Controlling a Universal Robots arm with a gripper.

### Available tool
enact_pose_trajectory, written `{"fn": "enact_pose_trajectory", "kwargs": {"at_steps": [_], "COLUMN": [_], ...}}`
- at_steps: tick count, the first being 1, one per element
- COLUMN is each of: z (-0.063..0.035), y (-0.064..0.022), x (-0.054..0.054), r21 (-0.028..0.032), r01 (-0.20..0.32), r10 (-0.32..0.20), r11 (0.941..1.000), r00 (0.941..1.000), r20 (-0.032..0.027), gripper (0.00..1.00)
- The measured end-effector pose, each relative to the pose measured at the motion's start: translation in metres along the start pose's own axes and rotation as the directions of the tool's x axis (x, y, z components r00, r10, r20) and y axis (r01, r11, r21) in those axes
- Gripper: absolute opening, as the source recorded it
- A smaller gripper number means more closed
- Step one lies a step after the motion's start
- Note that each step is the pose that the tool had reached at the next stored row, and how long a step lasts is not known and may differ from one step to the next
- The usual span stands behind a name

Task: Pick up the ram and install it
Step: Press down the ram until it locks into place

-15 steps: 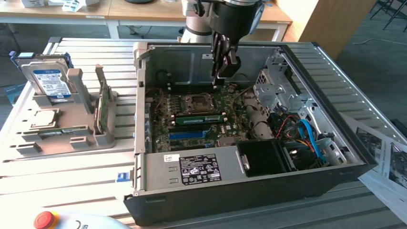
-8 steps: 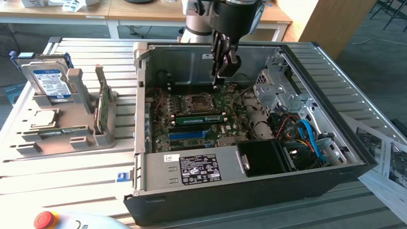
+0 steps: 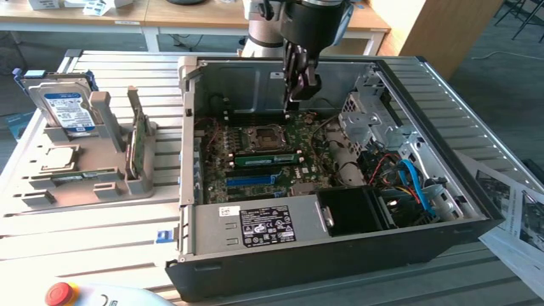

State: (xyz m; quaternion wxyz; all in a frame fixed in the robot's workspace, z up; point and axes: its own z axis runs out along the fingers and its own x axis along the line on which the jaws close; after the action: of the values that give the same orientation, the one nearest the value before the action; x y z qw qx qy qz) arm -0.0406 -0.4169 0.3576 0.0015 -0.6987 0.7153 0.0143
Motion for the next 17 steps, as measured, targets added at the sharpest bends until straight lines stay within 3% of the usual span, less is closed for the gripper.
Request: {"fn": "enact_pose_trajectory", "kwargs": {"at_steps": [4,17], "z": [-0.0001,-0.0009], "y": [0.0,0.0], "x": [0.0,0.0], "r21": [0.0,0.0], "r01": [0.0,0.0], "r10": [0.0,0.0], "r11": [1.0,1.0], "r00": [1.0,1.0], "r20": [0.0,0.0], "gripper": [0.11,0.11]}}
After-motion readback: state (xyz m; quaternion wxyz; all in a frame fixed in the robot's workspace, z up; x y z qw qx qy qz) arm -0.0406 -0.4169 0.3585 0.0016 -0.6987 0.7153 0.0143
